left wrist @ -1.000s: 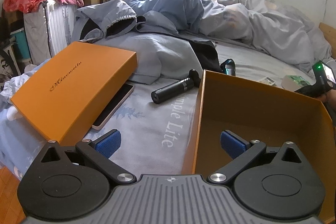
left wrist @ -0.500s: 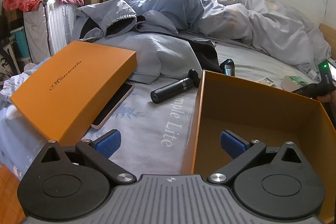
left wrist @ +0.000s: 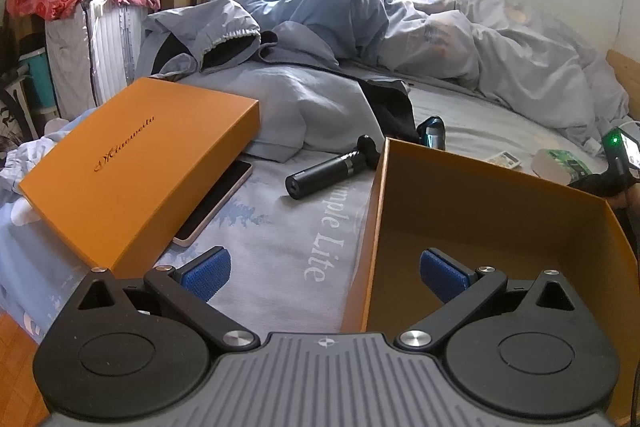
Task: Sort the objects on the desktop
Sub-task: 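Lift the pink mouse with the right gripper and carry it toward the orange box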
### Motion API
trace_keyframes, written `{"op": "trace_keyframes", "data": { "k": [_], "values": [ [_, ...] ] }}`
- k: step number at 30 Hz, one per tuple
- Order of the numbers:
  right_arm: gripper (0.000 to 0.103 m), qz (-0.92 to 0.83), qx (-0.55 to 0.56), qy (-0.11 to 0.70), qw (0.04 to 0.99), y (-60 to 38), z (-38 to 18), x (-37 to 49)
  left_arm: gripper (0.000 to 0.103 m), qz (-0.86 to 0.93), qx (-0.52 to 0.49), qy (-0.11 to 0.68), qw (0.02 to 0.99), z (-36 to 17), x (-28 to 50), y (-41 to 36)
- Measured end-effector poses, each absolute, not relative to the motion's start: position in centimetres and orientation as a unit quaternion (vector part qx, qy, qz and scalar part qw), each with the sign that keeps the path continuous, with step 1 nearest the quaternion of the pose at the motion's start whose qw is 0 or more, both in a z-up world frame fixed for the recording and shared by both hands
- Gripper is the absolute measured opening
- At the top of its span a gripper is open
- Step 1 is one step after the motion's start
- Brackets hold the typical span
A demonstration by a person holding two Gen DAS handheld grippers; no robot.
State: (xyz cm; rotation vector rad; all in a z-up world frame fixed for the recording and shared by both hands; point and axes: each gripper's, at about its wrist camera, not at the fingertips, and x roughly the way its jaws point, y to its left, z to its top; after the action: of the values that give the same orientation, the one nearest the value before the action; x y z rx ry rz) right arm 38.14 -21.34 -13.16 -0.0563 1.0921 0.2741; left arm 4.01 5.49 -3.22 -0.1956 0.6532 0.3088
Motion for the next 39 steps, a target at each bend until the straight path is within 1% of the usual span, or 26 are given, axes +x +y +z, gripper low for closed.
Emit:
{"op": "trace_keyframes", "data": {
  "k": [11,14,15,24,26,39],
  "values": [
    [0.069,0.122,-0.047,0.514,0.848,-20.3,-13.5,38.7,0.103,0.151,-0.098,0.325,0.929,-3.5,4.0,5.8],
    [0.067,0.123,-0.049,0.51,0.85,-20.5,-13.2,38.2,0.103,0.151,-0.099,0.325,0.928,-3.4,4.0,5.8],
    [0.064,0.123,-0.05,0.509,0.851,-20.5,-13.1,38.1,0.103,0.151,-0.098,0.324,0.929,-3.5,4.0,5.9],
    [0.063,0.125,-0.056,0.497,0.857,-20.9,-12.2,36.8,0.103,0.151,-0.095,0.32,0.93,-3.3,3.9,5.9],
    [0.063,0.123,-0.056,0.494,0.859,-20.7,-12.1,37.6,0.103,0.15,-0.096,0.319,0.931,-3.2,3.9,5.9],
    [0.063,0.115,-0.043,0.443,0.888,-22.8,-6.0,34.8,0.103,0.137,-0.086,0.3,0.94,-2.0,3.4,4.7]
  ]
}}
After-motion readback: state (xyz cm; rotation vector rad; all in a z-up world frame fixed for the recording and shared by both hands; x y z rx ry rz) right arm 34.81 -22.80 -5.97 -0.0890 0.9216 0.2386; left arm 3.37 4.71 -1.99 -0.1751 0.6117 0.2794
